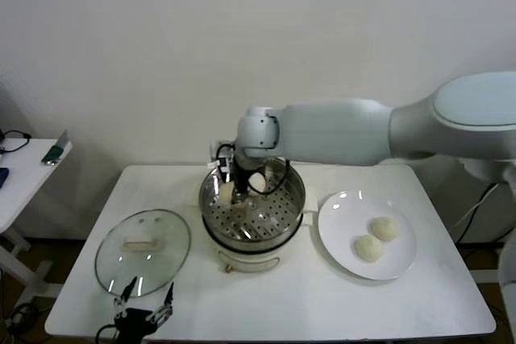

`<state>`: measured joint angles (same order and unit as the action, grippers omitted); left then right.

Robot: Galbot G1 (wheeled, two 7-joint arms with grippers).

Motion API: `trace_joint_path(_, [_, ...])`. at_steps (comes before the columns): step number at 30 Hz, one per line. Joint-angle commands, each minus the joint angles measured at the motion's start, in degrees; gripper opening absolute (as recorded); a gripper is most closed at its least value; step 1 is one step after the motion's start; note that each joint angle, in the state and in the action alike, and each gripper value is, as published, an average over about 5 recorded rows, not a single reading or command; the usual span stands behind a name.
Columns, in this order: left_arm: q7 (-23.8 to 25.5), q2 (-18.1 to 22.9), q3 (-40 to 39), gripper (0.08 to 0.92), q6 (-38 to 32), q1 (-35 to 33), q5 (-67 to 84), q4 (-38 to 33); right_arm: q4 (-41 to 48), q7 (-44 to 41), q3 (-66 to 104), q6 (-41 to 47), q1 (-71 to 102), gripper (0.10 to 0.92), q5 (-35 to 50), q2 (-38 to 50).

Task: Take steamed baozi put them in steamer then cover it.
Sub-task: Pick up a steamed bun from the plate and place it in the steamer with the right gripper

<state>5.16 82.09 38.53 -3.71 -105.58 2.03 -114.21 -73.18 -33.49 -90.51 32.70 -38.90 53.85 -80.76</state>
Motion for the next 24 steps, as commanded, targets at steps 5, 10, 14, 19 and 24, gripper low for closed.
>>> trace_joint_path(5, [0.0, 0.3, -0.1, 0.823, 0.0, 0.0, -0.1, -0.1, 3.7, 2.2, 1.3, 0.8, 5.6, 0.629, -1.8, -2.5])
trace_joint_path(10, [0.0, 0.3, 0.0, 0.823, 0.0, 0.0, -0.1, -0.2, 3.3, 1.5, 2.1, 0.2, 4.5, 0.73, -2.5, -1.6])
trace_joint_path(14, [0.0, 0.3, 0.0, 0.823, 0.1, 0.1, -0.1, -0.4, 0.8, -1.6, 2.2, -1.9, 0.6, 0.81, -4.1, 1.5])
trace_joint_path(19, [0.1, 0.3, 0.0, 0.823, 0.2, 0.2, 0.0, -0.6, -4.4, -10.5, -1.0, -9.4, -9.7, 0.822, -4.6, 11.3])
trace_joint_path(24, [0.2, 0.1, 0.0, 0.823, 0.3, 0.4, -0.1, -0.8, -7.7, -22.2, -8.8, -15.5, -21.0, 0.823, -5.4, 25.6])
